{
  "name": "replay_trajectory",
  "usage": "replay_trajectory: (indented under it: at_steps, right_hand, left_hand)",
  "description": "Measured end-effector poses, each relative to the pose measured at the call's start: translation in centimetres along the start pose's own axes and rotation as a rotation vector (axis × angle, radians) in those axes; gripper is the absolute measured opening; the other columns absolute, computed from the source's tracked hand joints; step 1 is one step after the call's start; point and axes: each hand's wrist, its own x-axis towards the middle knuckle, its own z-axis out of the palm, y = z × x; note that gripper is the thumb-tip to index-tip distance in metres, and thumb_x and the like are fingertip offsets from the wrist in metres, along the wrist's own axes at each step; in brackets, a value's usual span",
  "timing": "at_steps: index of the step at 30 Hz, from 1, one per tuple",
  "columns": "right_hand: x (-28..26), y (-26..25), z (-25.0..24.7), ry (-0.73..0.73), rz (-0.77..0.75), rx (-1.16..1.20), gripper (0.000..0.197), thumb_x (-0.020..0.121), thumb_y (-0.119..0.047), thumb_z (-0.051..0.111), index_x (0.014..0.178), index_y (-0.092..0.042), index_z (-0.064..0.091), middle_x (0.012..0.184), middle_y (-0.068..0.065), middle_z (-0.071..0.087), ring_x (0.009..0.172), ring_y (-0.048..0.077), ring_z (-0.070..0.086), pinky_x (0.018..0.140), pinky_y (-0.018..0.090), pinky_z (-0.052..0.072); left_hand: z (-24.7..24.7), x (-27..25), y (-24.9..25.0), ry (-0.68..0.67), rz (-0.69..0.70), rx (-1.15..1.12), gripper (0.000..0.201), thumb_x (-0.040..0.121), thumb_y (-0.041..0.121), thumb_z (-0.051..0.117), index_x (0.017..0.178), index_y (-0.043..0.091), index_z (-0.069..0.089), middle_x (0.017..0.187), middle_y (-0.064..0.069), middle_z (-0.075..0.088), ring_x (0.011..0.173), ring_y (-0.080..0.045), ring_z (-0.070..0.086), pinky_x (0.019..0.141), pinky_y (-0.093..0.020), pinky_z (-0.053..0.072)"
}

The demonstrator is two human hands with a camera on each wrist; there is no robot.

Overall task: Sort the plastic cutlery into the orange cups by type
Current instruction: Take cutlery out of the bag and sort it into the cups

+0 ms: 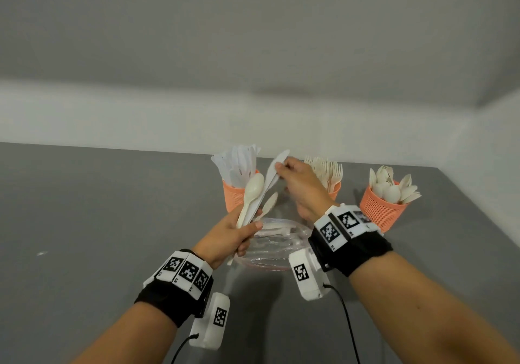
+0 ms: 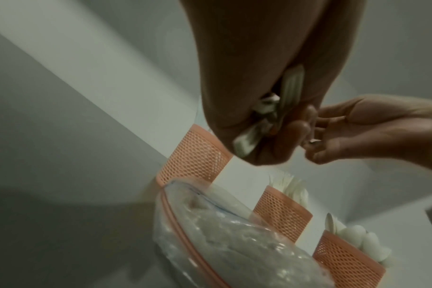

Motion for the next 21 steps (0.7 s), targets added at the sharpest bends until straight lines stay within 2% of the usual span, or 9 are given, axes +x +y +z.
replay_trajectory:
  at_steps: [6, 8, 10, 11, 13, 15, 16, 18, 21]
  right_hand:
    - [3.9, -4.1, -1.9, 0.346, -0.23, 0.036, 0.015, 0.098, -0.014, 0.039, 0.088, -0.007, 0.048, 0.072, -0.001, 0.045, 0.062, 0.01, 0.044, 0.047, 0.013, 0.043]
    - [5.1, -3.8, -1.2, 0.4, -0.321, -0.033, 0.018, 0.097, -0.014, 0.041, 0.087, -0.001, 0.048, 0.073, 0.003, 0.047, 0.065, 0.014, 0.047, 0.058, 0.022, 0.051]
    - [6.0, -2.4, 0.2, 0.389, -0.376, -0.112, 0.02, 0.096, -0.013, 0.044, 0.089, 0.004, 0.052, 0.077, 0.013, 0.053, 0.07, 0.022, 0.05, 0.07, 0.038, 0.052]
    - [6.4, -1.4, 0.9, 0.359, -0.385, -0.156, 0.018, 0.095, -0.013, 0.045, 0.09, 0.003, 0.054, 0.081, 0.016, 0.056, 0.073, 0.024, 0.052, 0.072, 0.038, 0.05]
    - [7.0, 0.6, 2.3, 0.267, -0.37, -0.275, 0.014, 0.094, -0.009, 0.047, 0.084, 0.0, 0.054, 0.078, 0.014, 0.055, 0.07, 0.021, 0.05, 0.068, 0.024, 0.043]
    - [7.2, 2.5, 3.2, 0.158, -0.331, -0.513, 0.016, 0.092, -0.009, 0.05, 0.077, -0.007, 0.053, 0.075, 0.01, 0.05, 0.072, 0.024, 0.046, 0.07, 0.022, 0.039]
    - [7.2, 3.2, 3.6, 0.107, -0.286, -0.662, 0.016, 0.093, -0.012, 0.05, 0.079, -0.008, 0.058, 0.079, 0.009, 0.05, 0.081, 0.027, 0.048, 0.08, 0.027, 0.04]
    - [6.9, 3.7, 3.7, 0.057, -0.187, -0.855, 0.024, 0.094, -0.017, 0.048, 0.109, -0.011, 0.066, 0.103, 0.012, 0.054, 0.107, 0.032, 0.045, 0.092, 0.033, 0.034]
    - [5.4, 2.4, 3.1, 0.098, -0.245, -0.695, 0.037, 0.097, -0.018, 0.042, 0.134, -0.012, 0.049, 0.125, 0.014, 0.046, 0.115, 0.027, 0.04, 0.093, 0.024, 0.031]
  left_hand:
    - [-2.8, -0.7, -0.1, 0.098, -0.006, -0.037, 0.005, 0.097, 0.019, 0.044, 0.093, 0.018, 0.047, 0.055, 0.003, 0.031, 0.04, -0.006, 0.024, 0.038, -0.018, 0.023]
    - [-3.4, -0.9, -0.1, 0.112, 0.011, -0.053, 0.011, 0.097, 0.022, 0.043, 0.091, 0.014, 0.045, 0.058, 0.002, 0.029, 0.041, -0.006, 0.024, 0.038, -0.018, 0.024]
    - [-3.7, -0.8, 0.0, 0.118, 0.006, -0.106, 0.016, 0.098, 0.022, 0.041, 0.097, 0.008, 0.048, 0.056, 0.003, 0.03, 0.039, -0.006, 0.025, 0.037, -0.018, 0.024]
    - [-3.8, -0.7, 0.1, 0.115, -0.01, -0.147, 0.019, 0.098, 0.021, 0.04, 0.1, 0.006, 0.05, 0.054, 0.004, 0.032, 0.038, -0.006, 0.026, 0.037, -0.018, 0.025]
    - [-4.1, -0.6, 0.3, 0.082, -0.034, -0.224, 0.023, 0.099, 0.018, 0.037, 0.101, 0.004, 0.054, 0.053, 0.005, 0.036, 0.037, -0.006, 0.028, 0.038, -0.018, 0.028]
    - [-4.4, -0.6, 0.5, 0.034, -0.031, -0.253, 0.023, 0.099, 0.016, 0.035, 0.1, 0.006, 0.056, 0.056, 0.003, 0.044, 0.039, -0.007, 0.032, 0.04, -0.02, 0.032]
    - [-4.5, -0.6, 0.5, 0.014, -0.028, -0.259, 0.023, 0.099, 0.016, 0.035, 0.1, 0.007, 0.056, 0.057, 0.002, 0.048, 0.039, -0.008, 0.034, 0.041, -0.02, 0.034]
    - [-4.6, -0.6, 0.6, -0.019, -0.019, -0.271, 0.024, 0.099, 0.017, 0.033, 0.102, 0.009, 0.055, 0.061, 0.002, 0.055, 0.04, -0.01, 0.038, 0.043, -0.021, 0.038]
    - [-4.5, -0.3, 0.9, -0.048, 0.003, -0.285, 0.026, 0.1, 0.018, 0.031, 0.107, 0.014, 0.055, 0.063, 0.003, 0.057, 0.042, -0.009, 0.04, 0.045, -0.021, 0.04]
